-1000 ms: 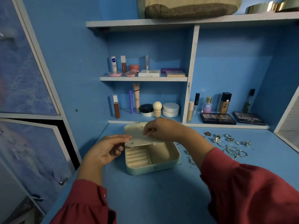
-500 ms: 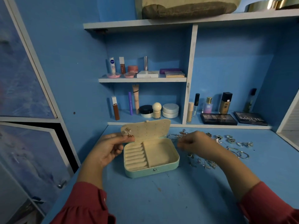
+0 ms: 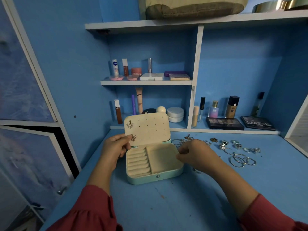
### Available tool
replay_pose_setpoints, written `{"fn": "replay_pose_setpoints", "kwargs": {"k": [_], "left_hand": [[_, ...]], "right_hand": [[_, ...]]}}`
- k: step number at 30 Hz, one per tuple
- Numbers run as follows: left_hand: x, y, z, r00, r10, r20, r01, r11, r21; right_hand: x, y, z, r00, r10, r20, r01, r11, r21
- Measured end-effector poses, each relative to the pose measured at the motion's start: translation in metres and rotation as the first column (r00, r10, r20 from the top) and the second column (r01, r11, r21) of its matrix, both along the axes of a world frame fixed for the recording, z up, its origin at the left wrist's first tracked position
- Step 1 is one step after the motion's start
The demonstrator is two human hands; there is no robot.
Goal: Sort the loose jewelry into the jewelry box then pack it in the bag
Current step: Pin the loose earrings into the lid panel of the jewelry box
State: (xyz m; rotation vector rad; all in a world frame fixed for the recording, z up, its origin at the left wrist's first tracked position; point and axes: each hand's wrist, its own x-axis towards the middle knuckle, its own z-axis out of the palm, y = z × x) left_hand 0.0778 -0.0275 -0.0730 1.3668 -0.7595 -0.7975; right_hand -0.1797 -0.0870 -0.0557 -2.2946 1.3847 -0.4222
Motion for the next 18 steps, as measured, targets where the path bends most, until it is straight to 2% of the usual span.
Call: {"fn": "replay_pose_setpoints", "kwargs": {"k": [8,15,18], "left_hand": [[-0.001,-0.002,-0.001,0.993,0.062,0.099,-0.064,0.998,0.011],[0.003,-0.001,-0.003,0.997,0.028,0.078,-0.030,0.999,0.026],[0.005,-0.001,-0.002,0.999,0.020,0.050,-0.021,0.999,0.025]], "right_hand": [[-0.004,0.001,0.004,0.999,0.045,-0.007,-0.045,0.998,0.040],[-0.007,0.006,0.010,0.997,0.075,-0.023,-0.074,0.996,0.046],[-0.015,0.005,0.014,0.998,0.055,0.043,-0.056,0.998,0.023]]}}
